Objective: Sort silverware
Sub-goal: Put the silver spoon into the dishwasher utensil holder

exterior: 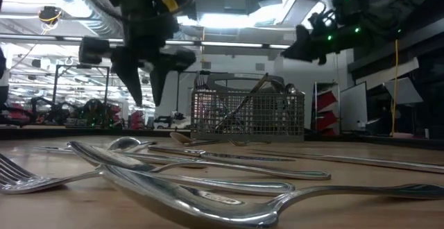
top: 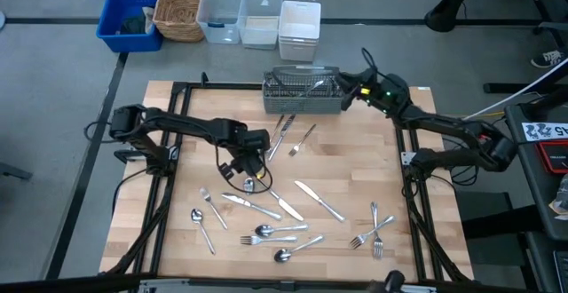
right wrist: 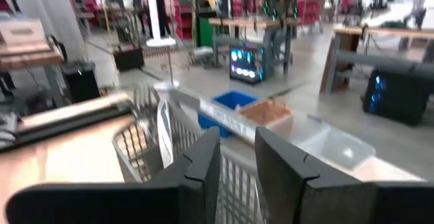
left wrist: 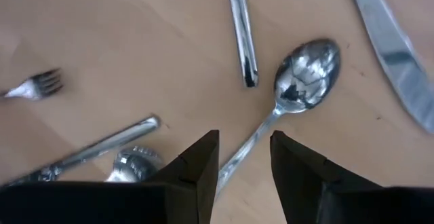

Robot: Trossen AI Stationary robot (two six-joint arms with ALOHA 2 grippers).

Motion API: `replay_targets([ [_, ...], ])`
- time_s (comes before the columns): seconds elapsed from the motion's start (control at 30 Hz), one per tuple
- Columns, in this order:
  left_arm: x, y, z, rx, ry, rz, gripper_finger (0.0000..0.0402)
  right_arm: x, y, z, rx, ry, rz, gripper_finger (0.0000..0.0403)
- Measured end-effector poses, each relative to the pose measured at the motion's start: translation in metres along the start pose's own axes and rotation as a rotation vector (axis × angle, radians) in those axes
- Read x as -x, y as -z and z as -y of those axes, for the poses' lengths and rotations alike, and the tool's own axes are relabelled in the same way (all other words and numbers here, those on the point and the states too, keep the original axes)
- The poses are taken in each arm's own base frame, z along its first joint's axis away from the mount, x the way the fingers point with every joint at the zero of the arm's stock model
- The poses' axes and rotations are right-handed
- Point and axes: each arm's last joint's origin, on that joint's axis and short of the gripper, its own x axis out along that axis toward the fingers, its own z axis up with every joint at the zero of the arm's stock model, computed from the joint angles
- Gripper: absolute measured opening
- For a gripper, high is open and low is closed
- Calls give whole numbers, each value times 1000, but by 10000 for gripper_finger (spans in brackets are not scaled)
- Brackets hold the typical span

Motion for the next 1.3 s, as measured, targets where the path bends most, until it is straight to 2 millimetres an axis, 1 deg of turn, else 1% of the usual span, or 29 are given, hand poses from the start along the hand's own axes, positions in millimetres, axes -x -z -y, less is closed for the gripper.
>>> replay_targets([
  [0.13, -17, 1, -2, -50, 44, -28, 120, 11, -15, -2, 7, -6, 69, 94],
  [0.27, -32, 1, -3, -115, 83, -49, 120, 20, -26, -3, 13, -7, 119, 94],
  [0.47, -53, 3, -3, -212, 146, -81, 120, 29, -36, -4, 18, -15, 164, 94],
  [0.57, -61, 4, -5, -225, 152, -111, 119, 31, -38, -5, 1, -18, 174, 94],
  [0.63, -63, 4, -5, -239, 155, -120, 112, 31, -38, -5, -13, -19, 176, 94],
  [0.7, -64, 5, -5, -244, 156, -123, 95, 31, -38, -5, -17, -19, 174, 94],
  [0.93, -64, 5, -5, -234, 153, -127, 13, 31, -37, -5, -18, -19, 169, 94],
  [1.17, -65, 5, -5, -147, 153, -130, 7, 31, -37, -5, -15, -19, 169, 94],
  [1.3, -60, 4, -4, -89, 138, -128, 5, 31, -37, -5, -15, -18, 169, 94],
])
